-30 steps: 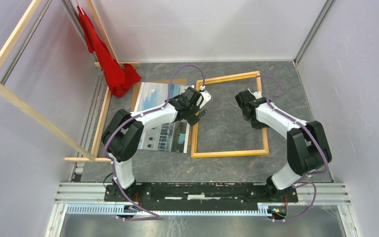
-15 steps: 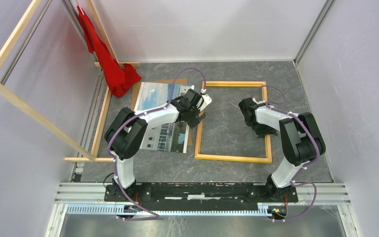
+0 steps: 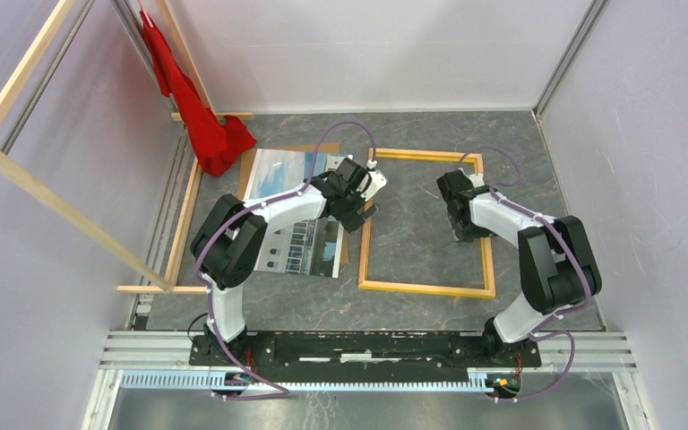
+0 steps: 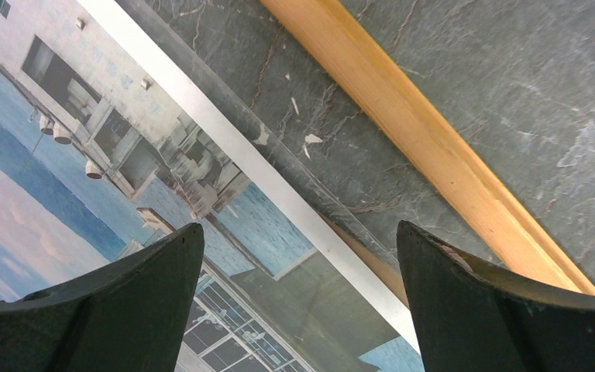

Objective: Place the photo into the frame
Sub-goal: Turn over the photo frame at the center of the board.

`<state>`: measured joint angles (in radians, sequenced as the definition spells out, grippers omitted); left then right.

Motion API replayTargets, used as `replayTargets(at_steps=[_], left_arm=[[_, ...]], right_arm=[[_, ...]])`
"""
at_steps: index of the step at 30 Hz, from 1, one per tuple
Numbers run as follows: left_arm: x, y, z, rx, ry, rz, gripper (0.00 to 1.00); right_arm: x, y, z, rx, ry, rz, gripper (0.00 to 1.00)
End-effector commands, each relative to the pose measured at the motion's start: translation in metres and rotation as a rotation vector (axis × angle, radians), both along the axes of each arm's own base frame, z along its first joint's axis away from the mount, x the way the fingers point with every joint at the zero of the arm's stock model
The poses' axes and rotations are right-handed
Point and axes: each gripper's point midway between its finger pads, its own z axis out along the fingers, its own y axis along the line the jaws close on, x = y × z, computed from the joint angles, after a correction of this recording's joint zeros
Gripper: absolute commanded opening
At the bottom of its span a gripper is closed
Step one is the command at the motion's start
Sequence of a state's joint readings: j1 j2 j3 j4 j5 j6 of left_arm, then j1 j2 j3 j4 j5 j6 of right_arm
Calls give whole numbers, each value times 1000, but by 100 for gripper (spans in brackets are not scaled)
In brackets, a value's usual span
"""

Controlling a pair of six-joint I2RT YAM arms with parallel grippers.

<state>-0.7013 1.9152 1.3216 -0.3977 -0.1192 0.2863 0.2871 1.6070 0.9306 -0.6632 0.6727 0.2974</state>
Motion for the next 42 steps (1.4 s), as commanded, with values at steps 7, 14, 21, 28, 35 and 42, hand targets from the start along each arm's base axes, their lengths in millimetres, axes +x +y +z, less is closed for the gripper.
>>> replayTargets(at_steps=[7,14,21,28,35,42], left_arm=[[41,87,108,-80,-39,181,100],[52,209,109,38,-113,385,100],[53,285,87,197,-170,555,100],[41,306,55,294,-199,606,100],[43,319,44,355,-220,628,99],[40,325,22,400,-202,629,97]], right_arm=[[75,119,106,656,-439,266,98],[92,250,137,1055,-465,493,98],[91,346,97,1153,-325,536,98],[82,378,47,1160,-250,464,98],[77,372,12,1102,-224,367,98],[74,366,-5,1077,-199,326,98]])
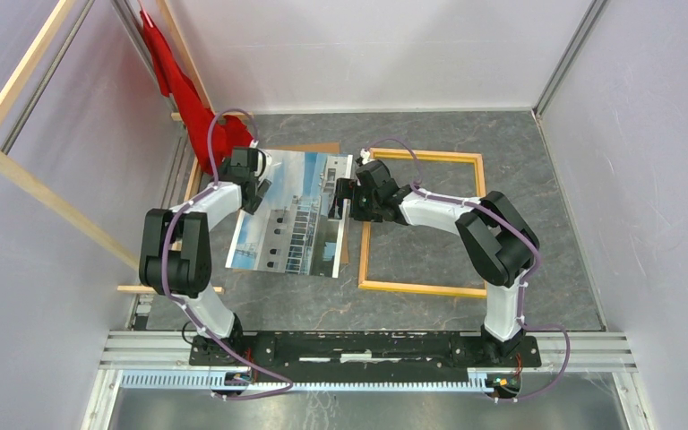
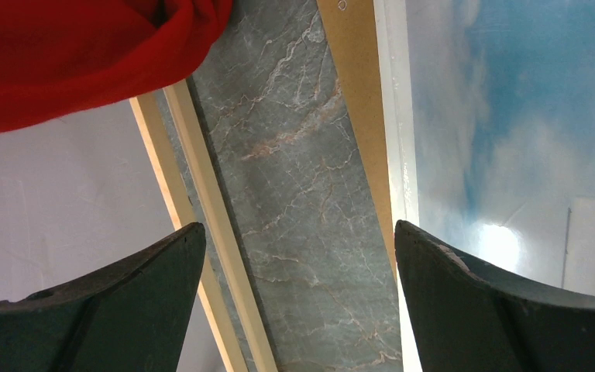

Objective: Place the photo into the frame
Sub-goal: Turn over the photo frame at the center of the board, then pick up the photo frame item at the center of the board.

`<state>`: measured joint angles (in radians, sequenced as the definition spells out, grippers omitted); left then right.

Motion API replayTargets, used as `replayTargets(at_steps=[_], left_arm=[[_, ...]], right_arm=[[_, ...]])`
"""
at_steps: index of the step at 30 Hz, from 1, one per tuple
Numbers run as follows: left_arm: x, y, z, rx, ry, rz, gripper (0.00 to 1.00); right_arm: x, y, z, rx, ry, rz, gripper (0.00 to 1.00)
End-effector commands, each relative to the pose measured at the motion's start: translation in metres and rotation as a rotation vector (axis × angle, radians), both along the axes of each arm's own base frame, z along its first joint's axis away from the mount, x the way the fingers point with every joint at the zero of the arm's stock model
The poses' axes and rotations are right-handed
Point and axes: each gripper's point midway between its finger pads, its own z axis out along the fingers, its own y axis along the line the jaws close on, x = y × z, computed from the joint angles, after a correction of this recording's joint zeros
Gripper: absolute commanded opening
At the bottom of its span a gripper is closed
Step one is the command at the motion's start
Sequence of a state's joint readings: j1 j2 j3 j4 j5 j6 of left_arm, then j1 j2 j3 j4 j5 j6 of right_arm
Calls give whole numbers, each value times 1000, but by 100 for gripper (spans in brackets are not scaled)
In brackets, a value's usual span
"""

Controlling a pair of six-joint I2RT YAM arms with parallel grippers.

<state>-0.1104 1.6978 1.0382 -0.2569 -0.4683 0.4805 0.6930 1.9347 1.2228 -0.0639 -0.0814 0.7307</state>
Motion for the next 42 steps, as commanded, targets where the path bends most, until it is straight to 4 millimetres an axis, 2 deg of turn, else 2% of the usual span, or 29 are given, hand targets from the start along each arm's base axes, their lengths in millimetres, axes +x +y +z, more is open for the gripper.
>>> replayTargets(at_steps=[1,8,13,18,27,42], left_arm=[[3,8,-10,45,-4,-4,97],[-13,3,-42,16,94,-27,97],[-19,0,-51,-1,128,-47,96],[-22,-3,-55,-14,146,-56,96],[-25,-3,-62,-15,162,-60,95],[-29,-5,-68,-19,190,-73,95]], right_arm=[[7,0,-5,-2,-6,-39,98],[4,7,-22,16,35,-27,97],[0,13,-26,47,76,-29,96],[4,23,-12,122,65,-29,95],[9,34,31,218,7,-11,93],[3,45,70,347,-30,35,90]])
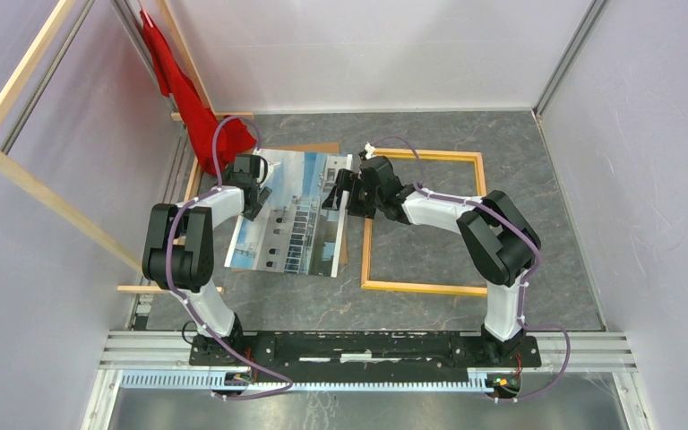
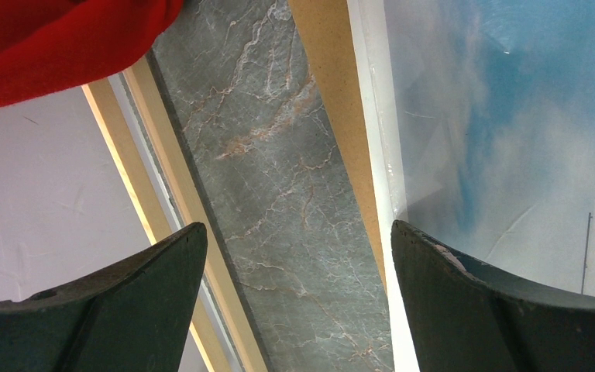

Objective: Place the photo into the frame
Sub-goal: Pick up the photo frame item at the center of the board.

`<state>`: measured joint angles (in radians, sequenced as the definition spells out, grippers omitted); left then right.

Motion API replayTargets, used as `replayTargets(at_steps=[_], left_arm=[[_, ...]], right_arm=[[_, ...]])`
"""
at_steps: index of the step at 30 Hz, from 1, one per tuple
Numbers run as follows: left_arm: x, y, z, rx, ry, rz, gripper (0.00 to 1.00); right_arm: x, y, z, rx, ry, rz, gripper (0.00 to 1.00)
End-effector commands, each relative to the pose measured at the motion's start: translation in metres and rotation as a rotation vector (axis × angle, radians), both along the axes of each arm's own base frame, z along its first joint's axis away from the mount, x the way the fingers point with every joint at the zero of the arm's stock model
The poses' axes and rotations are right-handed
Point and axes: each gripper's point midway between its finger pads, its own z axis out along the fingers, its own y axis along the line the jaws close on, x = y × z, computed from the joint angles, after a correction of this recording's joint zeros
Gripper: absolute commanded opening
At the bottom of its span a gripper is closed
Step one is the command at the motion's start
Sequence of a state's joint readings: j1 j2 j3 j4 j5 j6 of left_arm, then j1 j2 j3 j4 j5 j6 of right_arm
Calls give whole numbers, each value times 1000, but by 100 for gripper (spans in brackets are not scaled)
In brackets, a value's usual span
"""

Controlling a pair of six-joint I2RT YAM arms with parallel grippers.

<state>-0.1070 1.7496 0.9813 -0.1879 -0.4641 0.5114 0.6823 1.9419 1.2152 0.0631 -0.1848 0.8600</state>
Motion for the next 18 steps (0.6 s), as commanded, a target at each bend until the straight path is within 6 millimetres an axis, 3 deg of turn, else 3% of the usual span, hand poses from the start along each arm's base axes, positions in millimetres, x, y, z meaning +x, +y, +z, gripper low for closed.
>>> replayTargets(at_steps=[1,12,18], left_arm=[[-23,-7,-38,-37,139,-50,95],[-24,-9,-36,-53,144,-57,95],[-25,-11,-34,-60,148,-60,95]], right_arm=[[-4,21,53,183,-70,49,90],[-24,30,106,571,-31,72,88],[-27,33,104,601,-12,95,88]])
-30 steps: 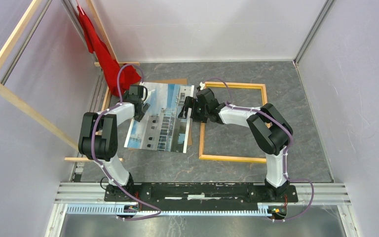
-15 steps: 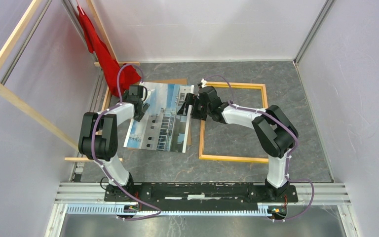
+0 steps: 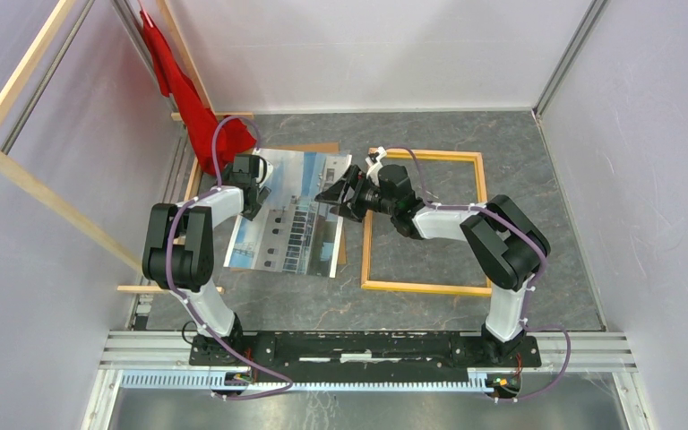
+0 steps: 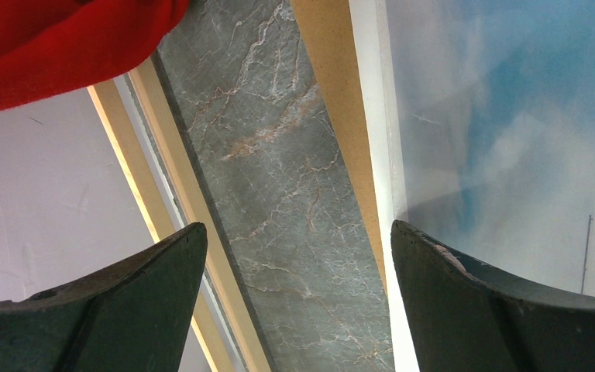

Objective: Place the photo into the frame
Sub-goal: Pick up the photo frame item at the center of the board.

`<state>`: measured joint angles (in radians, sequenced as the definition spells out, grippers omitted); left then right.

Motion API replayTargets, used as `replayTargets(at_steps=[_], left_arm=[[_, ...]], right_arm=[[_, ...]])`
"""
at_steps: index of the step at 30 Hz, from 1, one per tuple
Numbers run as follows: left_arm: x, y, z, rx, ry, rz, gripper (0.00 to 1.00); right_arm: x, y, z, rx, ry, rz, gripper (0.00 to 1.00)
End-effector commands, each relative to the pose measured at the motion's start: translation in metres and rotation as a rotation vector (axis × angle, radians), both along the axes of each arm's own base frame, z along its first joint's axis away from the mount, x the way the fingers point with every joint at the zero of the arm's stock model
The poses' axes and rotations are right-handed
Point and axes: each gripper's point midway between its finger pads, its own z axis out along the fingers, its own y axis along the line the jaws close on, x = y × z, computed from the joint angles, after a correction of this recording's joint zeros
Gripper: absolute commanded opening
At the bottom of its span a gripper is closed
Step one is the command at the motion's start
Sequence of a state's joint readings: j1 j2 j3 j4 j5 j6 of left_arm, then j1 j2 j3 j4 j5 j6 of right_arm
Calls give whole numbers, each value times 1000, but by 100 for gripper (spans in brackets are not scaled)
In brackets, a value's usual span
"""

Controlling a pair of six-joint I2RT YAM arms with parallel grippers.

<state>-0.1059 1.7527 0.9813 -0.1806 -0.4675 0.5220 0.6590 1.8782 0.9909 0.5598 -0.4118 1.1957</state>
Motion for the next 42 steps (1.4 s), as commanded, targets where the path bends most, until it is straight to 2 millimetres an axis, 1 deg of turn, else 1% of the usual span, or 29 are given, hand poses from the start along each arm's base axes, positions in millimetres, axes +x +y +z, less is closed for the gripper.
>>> replayTargets(at_steps=[1,3,5,7,12,15,16,18,19,20,22,23,25,27,30,31,32,34,36,38,39,41,42], left_arm=[[-26,-12,-34,-69,149,-56,95],[-27,-12,-32,-74,150,-55,95],[-26,-14,-30,-83,147,-56,95],[-24,-15,-26,-97,143,-55,95],[-20,-17,-10,-123,128,-56,96],[-18,-15,6,-124,114,-62,97],[-17,-15,13,-123,106,-65,99],[-14,-13,28,-125,90,-67,100],[-12,-12,39,-128,75,-68,100],[-11,-11,49,-130,65,-70,100],[-4,-11,78,-132,19,-78,100],[-4,-10,91,-135,9,-78,100],[1,-12,124,-158,-43,-90,100],[5,-13,151,-179,-90,-94,100],[8,-17,174,-208,-127,-101,100],[8,-19,179,-217,-135,-105,100],[7,-21,179,-224,-137,-107,100],[6,-26,176,-245,-128,-112,100],[3,-36,167,-274,-102,-126,100],[0,-49,157,-292,-78,-140,100],[-1,-59,154,-300,-70,-155,100],[-4,-88,146,-320,-45,-206,100],[-5,-102,143,-329,-35,-230,100]], right_arm=[[-4,11,47,150,-81,48,87],[-4,10,41,133,-75,44,86],[-3,9,34,94,-72,42,81],[0,8,27,51,-72,37,74],[7,8,17,-15,-81,33,49],[11,11,14,-46,-83,45,31],[12,12,14,-49,-87,48,26],[16,13,23,-46,-102,51,13],[17,14,27,-45,-106,54,9],[18,14,37,-34,-121,62,5],[21,10,57,-23,-154,70,0],[22,7,69,-16,-173,76,0],[22,-5,91,7,-198,84,0],[16,-20,122,38,-247,107,0],[8,-54,144,-16,-287,139,0],[4,-71,150,-35,-302,139,0],[-2,-86,158,-45,-330,138,0],[-8,-125,156,-98,-336,99,0],[-16,-164,149,-162,-320,48,0],[-21,-195,142,-191,-305,-9,0],[-25,-206,140,-189,-299,-27,0],[-30,-225,131,-191,-272,-58,0],[-34,-232,127,-195,-261,-64,0]])
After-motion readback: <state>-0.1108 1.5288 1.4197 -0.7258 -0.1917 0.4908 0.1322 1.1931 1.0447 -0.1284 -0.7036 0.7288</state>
